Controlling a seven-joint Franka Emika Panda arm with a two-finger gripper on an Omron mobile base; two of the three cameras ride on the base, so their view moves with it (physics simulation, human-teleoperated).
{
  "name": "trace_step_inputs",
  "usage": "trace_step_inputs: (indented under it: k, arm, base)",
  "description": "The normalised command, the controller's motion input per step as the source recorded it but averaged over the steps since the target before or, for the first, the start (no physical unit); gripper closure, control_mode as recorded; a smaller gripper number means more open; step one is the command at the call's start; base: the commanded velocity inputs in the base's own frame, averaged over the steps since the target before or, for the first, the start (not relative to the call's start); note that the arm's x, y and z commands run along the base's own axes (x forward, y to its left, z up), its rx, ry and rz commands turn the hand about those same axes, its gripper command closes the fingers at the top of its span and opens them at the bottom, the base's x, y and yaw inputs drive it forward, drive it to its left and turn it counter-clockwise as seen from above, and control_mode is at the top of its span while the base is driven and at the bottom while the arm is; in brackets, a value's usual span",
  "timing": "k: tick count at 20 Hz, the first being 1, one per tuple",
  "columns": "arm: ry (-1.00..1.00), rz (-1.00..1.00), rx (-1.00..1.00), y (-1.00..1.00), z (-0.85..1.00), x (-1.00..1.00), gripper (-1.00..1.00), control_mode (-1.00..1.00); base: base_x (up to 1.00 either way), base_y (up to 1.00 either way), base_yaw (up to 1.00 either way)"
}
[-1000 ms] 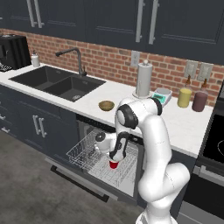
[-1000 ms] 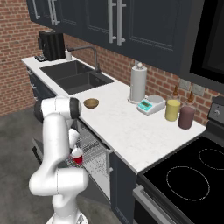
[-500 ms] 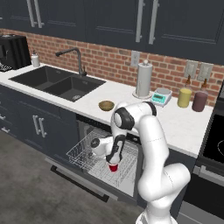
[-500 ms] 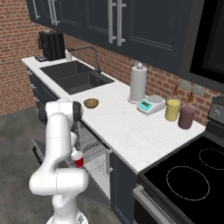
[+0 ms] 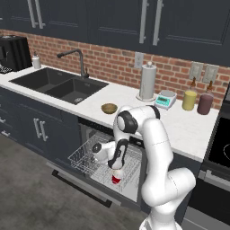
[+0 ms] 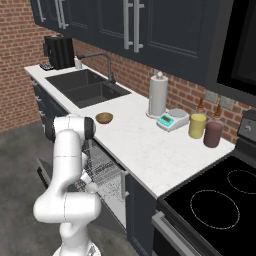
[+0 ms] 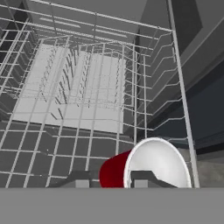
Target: Pick up the cup and bowl from the counter, place them in the dishwasher, and close the dishwasher door.
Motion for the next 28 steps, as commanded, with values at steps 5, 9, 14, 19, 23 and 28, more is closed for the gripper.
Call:
trace_step_inputs:
  k: [5, 9, 14, 19, 23, 28]
  arm:
    - [-0.01, 0.00, 0.00, 0.00, 0.00, -0.01, -1.00, -1.00]
    - [0.00, 0.00, -0.01, 0.00, 0.15, 0.00, -1.00, -1.00]
    - [-0.01, 0.00, 0.02, 0.00, 0.72, -0.15, -1.00, -1.00]
    - [0.00, 0.01, 0.16, 0.00, 1.00, -0.10, -1.00, -1.00]
    - [0.05, 0.00, 0.05, 0.09, 1.00, -0.01, -1.00, -1.00]
    - [0.11, 0.00, 0.00, 0.72, 1.00, 0.05, -1.00, -1.00]
  base:
    - [0.00, 0.00, 0.00]
    - [0.00, 0.00, 0.00]
    - [0.00, 0.00, 0.00]
    - [0.00, 0.00, 0.00]
    - [0.00, 0.00, 0.00]
    - [0.00, 0.00, 0.00]
